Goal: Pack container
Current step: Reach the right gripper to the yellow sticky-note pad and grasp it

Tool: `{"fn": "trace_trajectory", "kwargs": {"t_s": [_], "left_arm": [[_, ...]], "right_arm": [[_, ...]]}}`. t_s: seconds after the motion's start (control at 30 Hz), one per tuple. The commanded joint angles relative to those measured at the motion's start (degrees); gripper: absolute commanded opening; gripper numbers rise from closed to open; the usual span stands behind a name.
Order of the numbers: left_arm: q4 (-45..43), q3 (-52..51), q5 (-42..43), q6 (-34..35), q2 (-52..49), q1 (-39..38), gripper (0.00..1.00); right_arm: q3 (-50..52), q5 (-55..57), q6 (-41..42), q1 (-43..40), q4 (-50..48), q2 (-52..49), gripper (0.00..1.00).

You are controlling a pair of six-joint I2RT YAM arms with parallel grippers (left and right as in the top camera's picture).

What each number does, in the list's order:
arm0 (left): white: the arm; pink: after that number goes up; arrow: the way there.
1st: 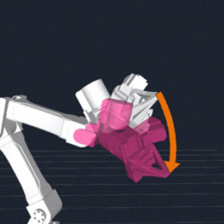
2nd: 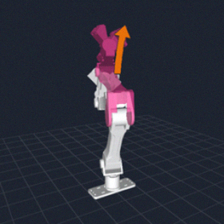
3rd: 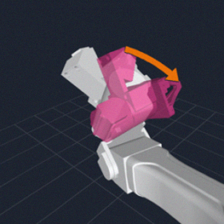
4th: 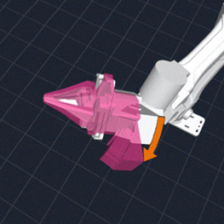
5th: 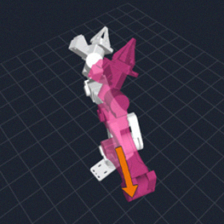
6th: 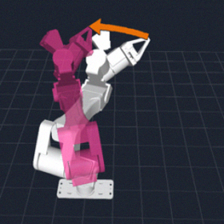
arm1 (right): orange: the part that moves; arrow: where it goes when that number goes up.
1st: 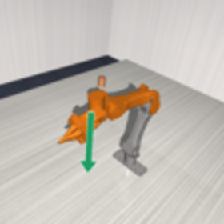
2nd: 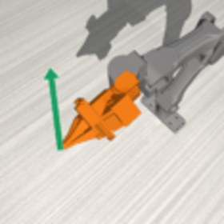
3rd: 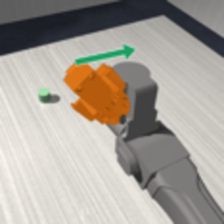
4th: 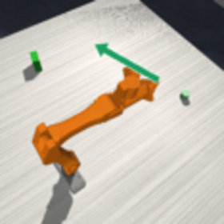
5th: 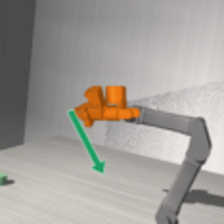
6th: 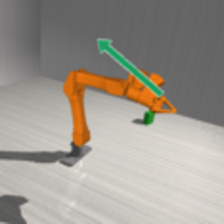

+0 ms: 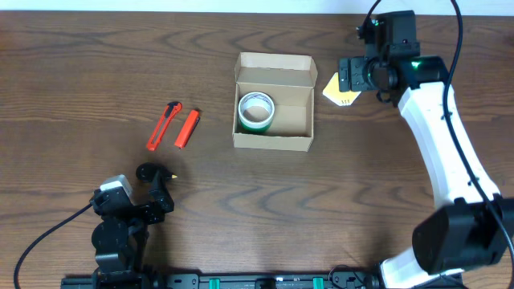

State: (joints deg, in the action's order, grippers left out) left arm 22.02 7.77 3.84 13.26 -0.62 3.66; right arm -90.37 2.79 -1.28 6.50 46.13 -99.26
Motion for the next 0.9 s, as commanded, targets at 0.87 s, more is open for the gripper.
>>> {"fn": "trace_trajectory", "kwargs": {"t_s": [0.87], "left_arm": [[-0.02,-1.25,-0.85,-0.85,0.37,0.24,0.95]], "right_arm": [[-0.07,-14.29,-29.68,-5.75,-19.37,-24.63,0.99]]}}
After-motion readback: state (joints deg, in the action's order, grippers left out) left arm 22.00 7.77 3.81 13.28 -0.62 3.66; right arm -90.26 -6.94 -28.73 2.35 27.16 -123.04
